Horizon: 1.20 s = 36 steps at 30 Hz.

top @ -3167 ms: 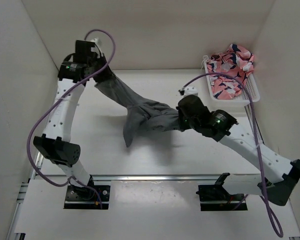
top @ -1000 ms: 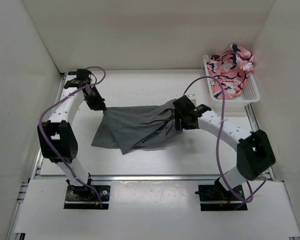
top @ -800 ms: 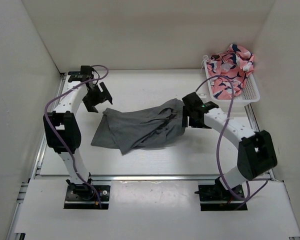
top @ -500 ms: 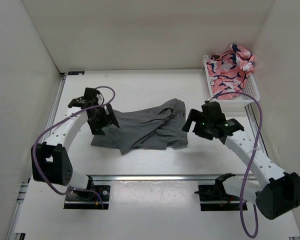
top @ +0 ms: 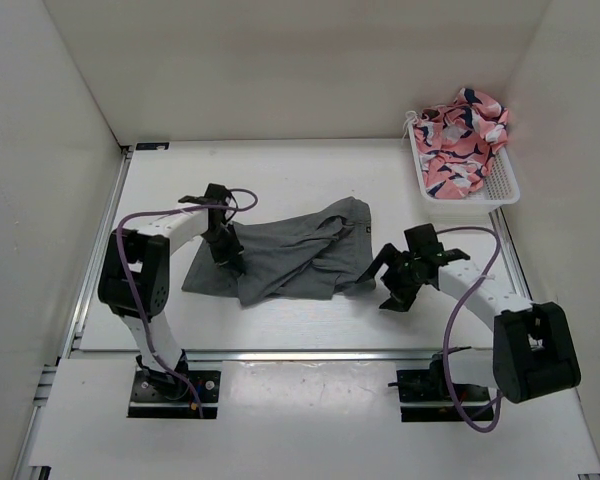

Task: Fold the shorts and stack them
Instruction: Flatten the shorts out

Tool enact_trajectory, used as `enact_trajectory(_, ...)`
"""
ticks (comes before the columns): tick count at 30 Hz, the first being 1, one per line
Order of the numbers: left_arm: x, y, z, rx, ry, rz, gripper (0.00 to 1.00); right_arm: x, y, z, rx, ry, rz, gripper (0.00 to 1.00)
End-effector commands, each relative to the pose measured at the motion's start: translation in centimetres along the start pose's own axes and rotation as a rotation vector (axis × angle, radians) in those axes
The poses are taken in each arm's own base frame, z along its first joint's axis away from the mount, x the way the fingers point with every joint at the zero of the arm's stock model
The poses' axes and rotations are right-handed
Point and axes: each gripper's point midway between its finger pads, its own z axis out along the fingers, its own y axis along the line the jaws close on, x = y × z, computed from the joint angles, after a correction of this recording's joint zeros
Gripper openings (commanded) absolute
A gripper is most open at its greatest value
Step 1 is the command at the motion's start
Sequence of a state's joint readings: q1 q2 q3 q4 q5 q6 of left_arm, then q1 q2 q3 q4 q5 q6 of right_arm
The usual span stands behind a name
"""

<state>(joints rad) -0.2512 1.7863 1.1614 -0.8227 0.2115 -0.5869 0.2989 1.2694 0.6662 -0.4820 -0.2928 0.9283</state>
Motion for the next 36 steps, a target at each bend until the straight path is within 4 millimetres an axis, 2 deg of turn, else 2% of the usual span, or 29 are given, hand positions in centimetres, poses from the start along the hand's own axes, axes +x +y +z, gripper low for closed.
enact_trajectory(1,-2.0,-1.6,-1.6,0.050,-0.083,0.026,0.10,0.1,3.0,0.0,-0.142,0.033,0.081,0.95)
enact_trajectory(6,-2.1,-2.7,-4.5,0.091,-0.129,0.040,0.10,-1.8,3.5,1.5,-0.142,-0.018,0.099,0.83)
enact_trajectory(8,-2.4,-2.6,-5.3,0.074,-0.147,0.039,0.10,-3.2,4.2,1.7,-0.150,-0.065,0.089,0.64)
enact_trajectory(9,-2.6,-3.0,-6.3,0.083,-0.162,0.043,0.10,-3.8,4.1,2.1,-0.128,-0.083,0.083,0.41)
enact_trajectory(10,-2.9,-3.1,-7.1,0.079,-0.183,0.044,0.10,-4.4,4.1,2.2,-0.111,-0.100,0.075,0.29)
enact_trajectory(11,-3.4,-2.8,-7.6,0.071,-0.197,0.035,0.10,-5.3,5.2,1.8,-0.117,-0.122,0.040,0.19)
enact_trajectory(13,-4.6,-3.0,-9.5,0.078,-0.239,0.033,0.10,-6.1,4.8,2.4,-0.055,-0.124,0.036,0.00)
enact_trajectory(14,-5.1,-2.9,-10.1,0.075,-0.256,0.025,0.10,-7.0,6.0,1.8,-0.067,-0.148,0.019,0.00)
enact_trajectory(16,-7.5,-3.1,-13.1,0.100,-0.330,0.031,0.10,-8.2,6.9,1.0,-0.065,-0.193,-0.014,0.00)
enact_trajectory(17,-8.1,-2.3,-13.9,0.066,-0.337,0.009,0.10,-9.9,9.0,-0.2,-0.089,-0.251,-0.053,0.00)
enact_trajectory(18,-9.1,-2.2,-14.8,0.066,-0.353,0.008,0.10,-10.8,10.3,-1.2,-0.105,-0.282,-0.075,0.00)
enact_trajectory(19,-11.5,-2.5,-18.1,0.094,-0.438,-0.002,0.10,-11.5,11.2,-1.9,-0.105,-0.299,-0.090,0.00)
enact_trajectory(21,-12.9,-2.1,-21.2,0.099,-0.484,-0.024,0.10,-13.6,13.8,-3.9,-0.129,-0.358,-0.131,0.00)
enact_trajectory(22,-14.1,-1.9,-22.3,0.096,-0.502,-0.030,0.10,-15.2,17.3,-7.0,-0.190,-0.429,-0.188,0.00)
enact_trajectory(23,-15.8,-2.0,-26.5,0.128,-0.606,-0.043,0.10,-15.7,18.2,-8.0,-0.191,-0.447,-0.209,0.00)
enact_trajectory(24,-16.2,-2.0,-28.1,0.152,-0.633,-0.048,0.10,-16.2,19.5,-9.6,-0.212,-0.482,-0.238,0.00)
enact_trajectory(25,-16.7,-1.8,-31.3,0.181,-0.703,-0.057,0.10,-16.3,21.7,-12.1,-0.250,-0.522,-0.303,0.00)
enact_trajectory(27,-16.8,-1.6,-33.5,0.213,-0.748,-0.062,0.10,-15.5,23.4,-13.9,-0.273,-0.539,-0.378,0.00)
enact_trajectory(28,-15.8,-1.6,-35.4,0.243,-0.778,-0.055,0.10,-15.5,24.3,-15.7,-0.277,-0.588,-0.432,0.00)
enact_trajectory(29,-15.5,-1.0,-36.5,0.260,-0.806,-0.077,0.10,-14.8,24.8,-17.1,-0.290,-0.611,-0.467,0.00)
enact_trajectory(30,-15.3,-0.7,-37.0,0.260,-0.823,-0.083,0.10,-13.7,24.8,-17.5,-0.287,-0.609,-0.498,0.00)
enact_trajectory(32,-13.6,-0.6,-39.1,0.275,-0.876,-0.075,0.10,-11.9,25.4,-20.6,-0.330,-0.666,-0.560,0.00)
enact_trajectory(34,-12.8,-0.4,-40.8,0.286,-0.923,-0.070,0.10,-11.2,24.8,-22.4,-0.327,-0.712,-0.577,0.00)
enact_trajectory(36,-11.8,-0.8,-42.7,0.306,-0.979,-0.052,0.10,-9.7,24.2,-25.1,-0.360,-0.754,-0.595,0.00)
